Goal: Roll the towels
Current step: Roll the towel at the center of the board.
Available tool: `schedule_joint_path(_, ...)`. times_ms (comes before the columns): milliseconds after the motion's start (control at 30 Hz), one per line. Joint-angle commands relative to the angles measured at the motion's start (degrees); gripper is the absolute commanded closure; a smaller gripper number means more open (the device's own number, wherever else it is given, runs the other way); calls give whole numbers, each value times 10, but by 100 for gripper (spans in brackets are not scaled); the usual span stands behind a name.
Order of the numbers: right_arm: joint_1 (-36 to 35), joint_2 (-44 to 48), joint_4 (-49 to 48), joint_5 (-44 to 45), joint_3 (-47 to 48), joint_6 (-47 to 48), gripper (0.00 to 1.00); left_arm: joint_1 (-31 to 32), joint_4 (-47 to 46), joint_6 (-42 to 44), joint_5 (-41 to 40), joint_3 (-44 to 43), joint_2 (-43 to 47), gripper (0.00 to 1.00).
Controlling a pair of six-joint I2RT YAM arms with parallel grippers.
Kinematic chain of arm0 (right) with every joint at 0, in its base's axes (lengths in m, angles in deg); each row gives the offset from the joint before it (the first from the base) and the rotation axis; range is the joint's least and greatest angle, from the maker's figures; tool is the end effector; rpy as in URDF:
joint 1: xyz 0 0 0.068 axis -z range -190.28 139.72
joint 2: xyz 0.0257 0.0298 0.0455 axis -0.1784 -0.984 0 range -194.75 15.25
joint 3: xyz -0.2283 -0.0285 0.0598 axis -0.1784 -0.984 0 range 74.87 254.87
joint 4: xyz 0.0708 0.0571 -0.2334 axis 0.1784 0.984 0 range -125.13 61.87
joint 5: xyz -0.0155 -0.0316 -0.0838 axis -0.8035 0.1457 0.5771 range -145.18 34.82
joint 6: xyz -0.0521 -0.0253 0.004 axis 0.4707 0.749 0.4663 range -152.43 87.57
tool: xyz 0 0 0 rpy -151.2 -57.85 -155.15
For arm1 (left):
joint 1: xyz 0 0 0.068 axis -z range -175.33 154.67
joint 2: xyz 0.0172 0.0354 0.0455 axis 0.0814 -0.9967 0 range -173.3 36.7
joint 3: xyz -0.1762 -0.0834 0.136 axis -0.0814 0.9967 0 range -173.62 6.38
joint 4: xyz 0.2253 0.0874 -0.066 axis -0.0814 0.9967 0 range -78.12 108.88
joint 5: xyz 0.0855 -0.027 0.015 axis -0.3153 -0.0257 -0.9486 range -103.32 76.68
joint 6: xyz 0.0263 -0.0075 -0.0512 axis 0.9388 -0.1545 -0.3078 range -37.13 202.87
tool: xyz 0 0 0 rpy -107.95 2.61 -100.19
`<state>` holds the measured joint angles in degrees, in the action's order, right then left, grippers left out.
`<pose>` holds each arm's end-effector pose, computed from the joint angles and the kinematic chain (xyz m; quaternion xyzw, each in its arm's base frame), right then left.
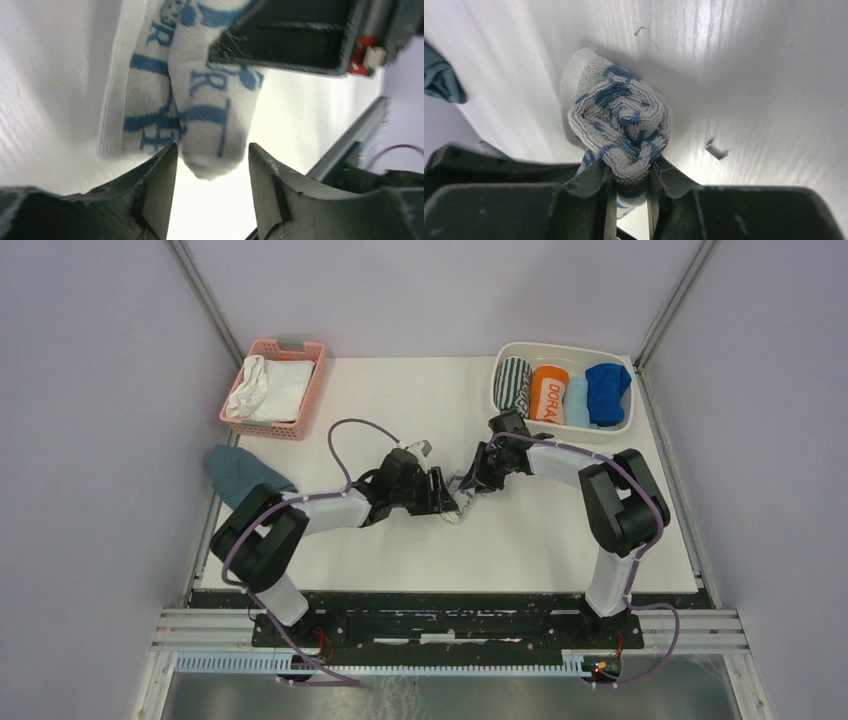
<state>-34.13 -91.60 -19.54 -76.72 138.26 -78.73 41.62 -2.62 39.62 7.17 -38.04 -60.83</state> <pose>0.3180 0.1573 0.1177 0.1354 0.9383 0.2981 0.1110 0.2519 -0.2077 0.1180 0.0283 0.8897 -0.3974 0.2231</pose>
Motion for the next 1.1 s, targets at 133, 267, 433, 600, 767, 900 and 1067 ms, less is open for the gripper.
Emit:
schedule_joint_path(133,-18,-11,153,115,66,37,79,186,184,185,-436,-73,116,26)
schedule_joint_path(267,-25,-20,158,113,70,31,78,252,182,254,-553,-104,94,20)
schedule_joint_path(433,-27,-26,159,105,72,26,76,307,178,318,-635,-156,6,18)
schedule_joint_path(600,-29,-28,158,95,70,23,75,325,171,351,-661,-182,-58,18)
schedule_joint_path(767,-31,-24,157,90,72,24,73,326,170,354,-651,-188,-106,22)
schedule_joint_path(900,-31,-11,139,77,63,24,69,315,184,338,-639,-183,-115,40)
schedule_joint_path(1067,-30,20,90,54,41,31,58,248,178,275,-503,-141,-63,54)
